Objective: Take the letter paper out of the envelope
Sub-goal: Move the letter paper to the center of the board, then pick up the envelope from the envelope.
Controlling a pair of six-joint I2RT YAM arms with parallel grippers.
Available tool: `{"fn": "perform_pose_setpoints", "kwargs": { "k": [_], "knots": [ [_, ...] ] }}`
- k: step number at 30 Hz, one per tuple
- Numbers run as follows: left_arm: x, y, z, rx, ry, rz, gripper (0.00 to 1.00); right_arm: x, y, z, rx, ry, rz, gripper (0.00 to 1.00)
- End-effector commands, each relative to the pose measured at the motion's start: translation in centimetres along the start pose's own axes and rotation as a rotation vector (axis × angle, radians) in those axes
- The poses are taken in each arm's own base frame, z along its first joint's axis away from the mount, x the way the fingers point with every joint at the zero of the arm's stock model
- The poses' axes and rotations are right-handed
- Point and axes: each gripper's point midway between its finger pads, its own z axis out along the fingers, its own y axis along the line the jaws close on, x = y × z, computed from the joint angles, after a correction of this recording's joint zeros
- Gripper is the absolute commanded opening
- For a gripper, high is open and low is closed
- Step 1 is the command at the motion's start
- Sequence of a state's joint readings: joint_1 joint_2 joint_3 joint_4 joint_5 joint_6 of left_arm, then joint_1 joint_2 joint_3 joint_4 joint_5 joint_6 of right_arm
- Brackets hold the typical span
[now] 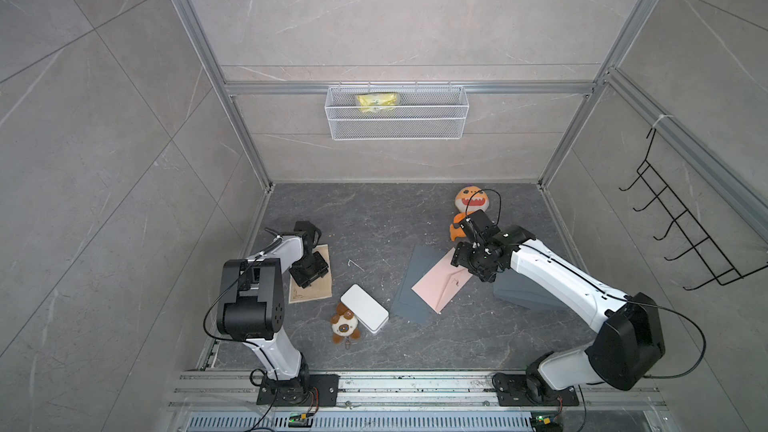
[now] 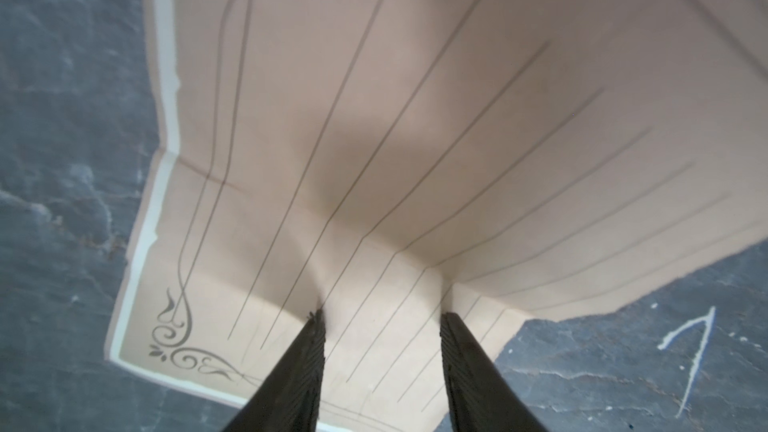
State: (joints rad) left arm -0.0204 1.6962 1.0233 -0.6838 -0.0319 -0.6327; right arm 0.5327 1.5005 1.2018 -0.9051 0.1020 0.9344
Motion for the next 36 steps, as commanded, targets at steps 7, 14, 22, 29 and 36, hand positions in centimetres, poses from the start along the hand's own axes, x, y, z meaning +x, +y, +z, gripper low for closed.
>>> {"fn": "perform_pose_setpoints", "kwargs": {
  "k": [7, 14, 22, 29, 36],
  "knots": [
    [-0.6, -1.3, -4.6, 0.064, -0.061, 0.021, 0.52, 1.2, -1.5, 3.2, 0.143, 0.036, 0.184, 0.82],
    [-0.1, -3.9, -7.5, 0.171, -0.096, 0.022, 0.53, 1.2, -0.5, 5.8, 0.152, 0.056, 0.268, 0.82],
    [2.4, -8.0, -9.3, 0.254, -0.091, 0.081, 0.53, 2.0, 0.2, 8.4, 0.159, 0.091, 0.3, 0.8],
    [4.1, -10.0, -9.8, 0.303, -0.063, 0.112, 0.53, 2.9, -0.2, 9.9, 0.177, 0.126, 0.307, 0.76],
    [5.1, -11.8, -9.9, 0.323, -0.045, 0.142, 0.52, 3.7, -1.1, 10.3, 0.21, 0.139, 0.315, 0.72]
  ]
}}
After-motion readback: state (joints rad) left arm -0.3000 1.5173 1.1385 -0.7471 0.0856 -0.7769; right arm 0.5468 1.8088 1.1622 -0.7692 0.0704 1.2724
